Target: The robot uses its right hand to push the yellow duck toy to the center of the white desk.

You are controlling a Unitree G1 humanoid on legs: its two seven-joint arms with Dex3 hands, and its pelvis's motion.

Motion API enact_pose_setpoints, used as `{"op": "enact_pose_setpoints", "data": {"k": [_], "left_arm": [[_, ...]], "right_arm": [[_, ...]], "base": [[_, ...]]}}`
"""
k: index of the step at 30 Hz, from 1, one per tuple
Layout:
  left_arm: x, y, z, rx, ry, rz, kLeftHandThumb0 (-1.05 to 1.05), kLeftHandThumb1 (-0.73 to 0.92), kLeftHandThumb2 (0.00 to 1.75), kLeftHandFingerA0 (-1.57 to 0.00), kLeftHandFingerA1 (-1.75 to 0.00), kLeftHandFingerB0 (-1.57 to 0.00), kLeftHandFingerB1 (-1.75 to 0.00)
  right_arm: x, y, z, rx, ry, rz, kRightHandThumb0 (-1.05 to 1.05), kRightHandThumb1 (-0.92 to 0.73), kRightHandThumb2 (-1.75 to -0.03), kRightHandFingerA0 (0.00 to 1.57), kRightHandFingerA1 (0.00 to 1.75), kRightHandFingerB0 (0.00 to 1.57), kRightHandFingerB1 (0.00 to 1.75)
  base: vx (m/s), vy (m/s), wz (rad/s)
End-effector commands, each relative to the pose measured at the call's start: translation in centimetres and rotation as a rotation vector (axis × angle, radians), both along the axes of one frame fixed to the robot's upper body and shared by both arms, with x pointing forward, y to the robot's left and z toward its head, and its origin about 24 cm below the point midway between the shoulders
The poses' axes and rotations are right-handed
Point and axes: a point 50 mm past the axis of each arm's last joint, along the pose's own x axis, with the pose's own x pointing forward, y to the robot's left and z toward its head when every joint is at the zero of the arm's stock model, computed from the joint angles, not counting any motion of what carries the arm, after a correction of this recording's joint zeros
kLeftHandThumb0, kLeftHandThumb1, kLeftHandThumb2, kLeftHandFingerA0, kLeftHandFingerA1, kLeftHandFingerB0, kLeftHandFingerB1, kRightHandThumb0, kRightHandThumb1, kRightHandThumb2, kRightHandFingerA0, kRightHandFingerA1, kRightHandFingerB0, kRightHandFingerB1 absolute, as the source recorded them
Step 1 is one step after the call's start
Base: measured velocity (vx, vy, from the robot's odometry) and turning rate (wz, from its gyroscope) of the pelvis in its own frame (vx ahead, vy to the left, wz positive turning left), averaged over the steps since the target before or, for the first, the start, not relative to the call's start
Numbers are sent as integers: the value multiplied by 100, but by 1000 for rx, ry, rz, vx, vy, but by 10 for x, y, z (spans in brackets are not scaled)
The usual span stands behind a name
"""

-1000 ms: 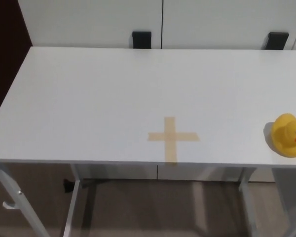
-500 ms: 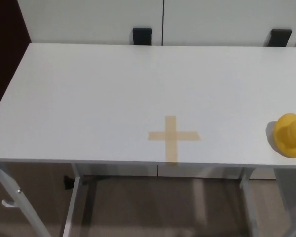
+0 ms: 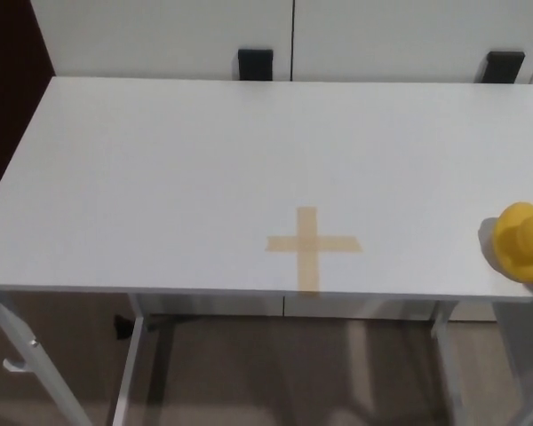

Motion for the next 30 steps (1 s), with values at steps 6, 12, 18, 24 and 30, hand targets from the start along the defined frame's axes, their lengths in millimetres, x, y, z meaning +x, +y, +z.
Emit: {"op": "enact_pose_setpoints", "data": {"k": [6,12,18,24,30], "left_arm": [[-11,-3,-7,-1,18,25,-15,62,82,-86,-89,-82,-97],[-12,-3,-8,-3,29,19,-16,62,81,-87,-89,-85,-97],[-14,-4,-9,-10,33,25,-15,62,80,-90,-92,-86,-97],[-15,-4,-10,-6,40,9,-14,63,83,-88,-92,-84,-97],[-17,-5,-11,-14,39,16,-13,61,84,-90,-94,-86,-100]], "right_arm": [[14,30,-41,27,74,69,-75,-92,-67,46,50,24,36],[18,44,-56,29,110,107,-73,-76,-105,31,55,15,46],[18,56,-68,58,144,132,-70,-75,-103,30,56,17,47],[19,65,-74,54,157,141,-63,-92,-69,44,49,28,38],[21,78,-79,46,182,176,-64,-92,-72,47,48,33,39]], "base": [[0,0,0],[0,0,0],[0,0,0],[0,0,0],[0,0,0]]}}
